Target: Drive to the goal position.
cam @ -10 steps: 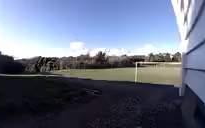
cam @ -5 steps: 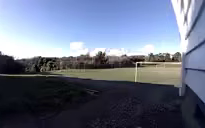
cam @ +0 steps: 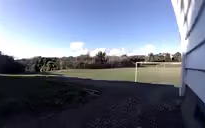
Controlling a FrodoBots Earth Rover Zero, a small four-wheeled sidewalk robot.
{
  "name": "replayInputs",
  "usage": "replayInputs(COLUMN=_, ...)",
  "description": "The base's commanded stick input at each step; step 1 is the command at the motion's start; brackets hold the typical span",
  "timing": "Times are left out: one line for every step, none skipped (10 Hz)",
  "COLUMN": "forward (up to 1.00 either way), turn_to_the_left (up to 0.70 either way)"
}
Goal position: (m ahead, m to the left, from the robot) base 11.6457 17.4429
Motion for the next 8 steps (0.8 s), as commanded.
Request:
replayInputs(forward=0.04, turn_to_the_left=0.00)
replayInputs(forward=0.04, turn_to_the_left=0.00)
replayInputs(forward=0.04, turn_to_the_left=0.00)
replayInputs(forward=0.04, turn_to_the_left=0.00)
replayInputs(forward=0.04, turn_to_the_left=0.00)
replayInputs(forward=0.04, turn_to_the_left=0.00)
replayInputs(forward=0.04, turn_to_the_left=0.00)
replayInputs(forward=0.04, turn_to_the_left=0.00)
